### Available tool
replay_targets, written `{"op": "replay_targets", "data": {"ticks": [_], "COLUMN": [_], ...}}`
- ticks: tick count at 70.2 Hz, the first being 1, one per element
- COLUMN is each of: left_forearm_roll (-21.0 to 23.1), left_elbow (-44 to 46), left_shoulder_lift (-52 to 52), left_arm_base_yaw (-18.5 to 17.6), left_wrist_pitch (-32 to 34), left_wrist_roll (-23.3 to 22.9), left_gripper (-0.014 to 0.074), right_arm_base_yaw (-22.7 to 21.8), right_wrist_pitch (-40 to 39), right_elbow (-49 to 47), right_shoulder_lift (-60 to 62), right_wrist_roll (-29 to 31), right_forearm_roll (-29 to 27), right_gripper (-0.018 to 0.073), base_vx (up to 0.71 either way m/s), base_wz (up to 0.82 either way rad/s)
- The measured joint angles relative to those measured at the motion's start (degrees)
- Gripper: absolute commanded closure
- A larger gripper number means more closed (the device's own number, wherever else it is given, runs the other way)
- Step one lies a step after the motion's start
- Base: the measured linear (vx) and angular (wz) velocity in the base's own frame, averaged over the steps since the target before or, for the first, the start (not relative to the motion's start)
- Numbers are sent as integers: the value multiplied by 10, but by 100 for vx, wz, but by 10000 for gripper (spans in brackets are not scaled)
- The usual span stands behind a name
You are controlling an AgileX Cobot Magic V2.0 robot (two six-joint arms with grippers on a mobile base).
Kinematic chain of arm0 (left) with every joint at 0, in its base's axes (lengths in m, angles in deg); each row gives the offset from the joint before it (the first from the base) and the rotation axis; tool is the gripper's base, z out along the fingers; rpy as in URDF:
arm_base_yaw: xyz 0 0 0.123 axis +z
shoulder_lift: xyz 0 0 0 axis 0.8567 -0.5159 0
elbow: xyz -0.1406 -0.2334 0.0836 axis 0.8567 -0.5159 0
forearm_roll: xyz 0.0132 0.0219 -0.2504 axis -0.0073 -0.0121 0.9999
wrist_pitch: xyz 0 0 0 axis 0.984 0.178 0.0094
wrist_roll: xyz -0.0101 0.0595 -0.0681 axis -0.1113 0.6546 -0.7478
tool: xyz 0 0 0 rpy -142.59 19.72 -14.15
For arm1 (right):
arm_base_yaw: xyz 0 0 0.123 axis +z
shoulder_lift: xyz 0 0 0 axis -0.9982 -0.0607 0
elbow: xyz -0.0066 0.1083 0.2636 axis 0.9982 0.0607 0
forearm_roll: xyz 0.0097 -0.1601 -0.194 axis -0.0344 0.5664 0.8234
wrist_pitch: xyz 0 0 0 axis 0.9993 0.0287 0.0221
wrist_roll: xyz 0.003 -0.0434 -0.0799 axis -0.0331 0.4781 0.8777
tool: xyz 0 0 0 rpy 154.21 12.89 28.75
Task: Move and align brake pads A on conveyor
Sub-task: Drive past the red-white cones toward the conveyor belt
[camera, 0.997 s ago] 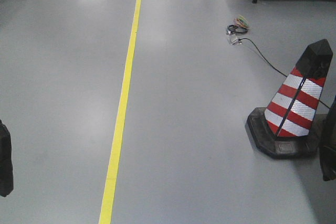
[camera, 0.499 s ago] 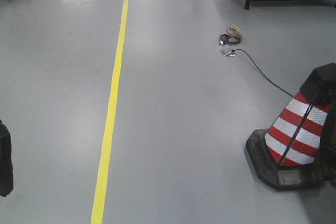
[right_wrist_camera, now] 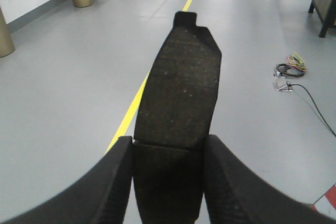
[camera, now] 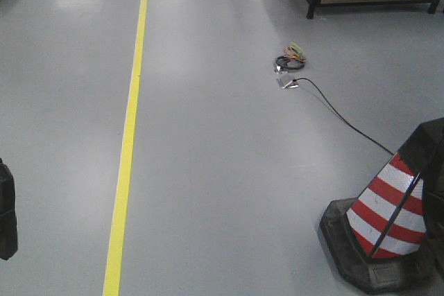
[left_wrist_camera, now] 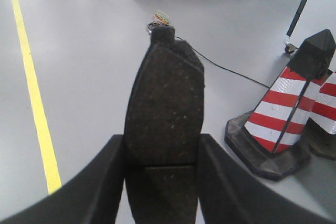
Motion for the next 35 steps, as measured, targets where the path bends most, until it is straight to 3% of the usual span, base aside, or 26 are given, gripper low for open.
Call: {"op": "replay_targets", "data": {"ticks": [19, 35], "left_forearm_roll": [0, -1], "left_elbow": [0, 0], "left_shoulder_lift": [0, 0], "left_arm_base_yaw": [0, 0], "left_wrist_pitch": [0, 0], "left_wrist_roll": [0, 0], "left_gripper": [443, 443], "right_arm_base_yaw": [0, 0], "right_wrist_pitch": [0, 0], "right_elbow": [0, 0], "right_shoulder_lift": [0, 0], "right_wrist_roll": [0, 0], "right_forearm_roll": [0, 0], "right_gripper": [562, 562], "base_vx": [35, 26], "base_wz": [-21, -56]}}
